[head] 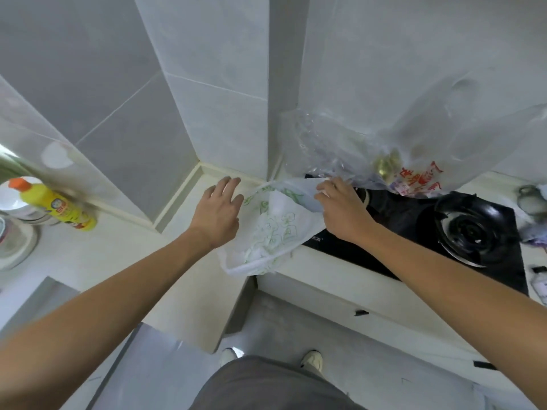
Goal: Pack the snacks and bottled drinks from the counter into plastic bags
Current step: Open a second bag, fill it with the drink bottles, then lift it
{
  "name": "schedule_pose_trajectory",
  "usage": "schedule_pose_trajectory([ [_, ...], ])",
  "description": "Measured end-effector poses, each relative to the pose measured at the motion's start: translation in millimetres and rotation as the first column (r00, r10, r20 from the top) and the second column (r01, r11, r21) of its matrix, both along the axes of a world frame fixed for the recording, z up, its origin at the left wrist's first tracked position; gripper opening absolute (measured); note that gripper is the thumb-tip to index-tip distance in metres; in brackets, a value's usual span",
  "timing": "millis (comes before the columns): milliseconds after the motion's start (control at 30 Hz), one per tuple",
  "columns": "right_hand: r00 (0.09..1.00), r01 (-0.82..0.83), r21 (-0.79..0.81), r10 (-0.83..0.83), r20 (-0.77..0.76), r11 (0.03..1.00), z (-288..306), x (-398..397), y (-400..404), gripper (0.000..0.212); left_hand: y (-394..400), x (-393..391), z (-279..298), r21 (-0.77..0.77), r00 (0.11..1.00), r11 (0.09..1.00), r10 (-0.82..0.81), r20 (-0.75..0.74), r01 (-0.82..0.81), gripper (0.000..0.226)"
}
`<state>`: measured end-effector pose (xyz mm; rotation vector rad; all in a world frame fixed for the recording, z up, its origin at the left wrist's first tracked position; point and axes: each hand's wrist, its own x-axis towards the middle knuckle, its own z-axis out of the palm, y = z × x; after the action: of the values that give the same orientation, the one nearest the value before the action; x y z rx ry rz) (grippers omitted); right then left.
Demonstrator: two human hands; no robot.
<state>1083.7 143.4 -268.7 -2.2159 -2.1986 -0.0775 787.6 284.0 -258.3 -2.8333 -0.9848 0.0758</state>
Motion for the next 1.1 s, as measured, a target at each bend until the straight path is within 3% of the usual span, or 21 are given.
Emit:
schedule_pose_trajectory([
  [100,0.992,-0.095,-0.046,0.091,-0.092,0.994,-13,5,-2,0.059,-17,-3,-22,-0.196,0.990,0.977,-0.104,-0.093,0.084,0.055],
  [233,0.966,-0.201,-0.093,0.181,-0.187,0.975,-23,0,7,0.075,-31,-9,-46,-0.369,0.989,0.930,-0.062,-0.131,0.010,0.057],
  [333,0.938,-0.275,-0.082,0.249,-0.242,0.958,-30,-14,23,0.076,-31,-11,-62,-0.393,0.986,0.919,-0.042,-0.159,-0.024,0.058],
  [500,0.898,-0.416,-0.167,0.375,-0.230,0.894,-51,-34,50,0.057,-11,-11,-81,-0.350,0.968,0.937,-0.085,-0.237,-0.003,0.061],
  [633,0.938,-0.339,-0.350,0.284,-0.200,0.873,-66,-33,58,0.050,9,-7,-91,-0.293,0.948,0.956,-0.101,-0.303,0.008,0.070],
  [800,0.965,-0.258,-0.436,0.213,-0.149,0.862,-80,-24,62,0.047,28,-4,-109,-0.293,0.930,0.956,-0.106,-0.352,-0.002,0.078],
  [933,0.983,-0.178,-0.541,0.126,-0.133,0.822,-89,-19,56,0.081,35,-1,-124,-0.277,0.924,0.959,-0.057,-0.379,-0.054,0.087],
  [1033,0.994,-0.113,-0.616,0.080,-0.080,0.779,-97,-15,47,0.061,36,-1,-130,-0.247,0.891,0.958,0.015,-0.455,-0.142,0.099],
  [1100,0.996,-0.080,-0.629,0.078,-0.030,0.773,-101,-10,38,0.064,38,-4,-133,-0.232,0.863,0.947,0.077,-0.500,-0.220,0.106],
])
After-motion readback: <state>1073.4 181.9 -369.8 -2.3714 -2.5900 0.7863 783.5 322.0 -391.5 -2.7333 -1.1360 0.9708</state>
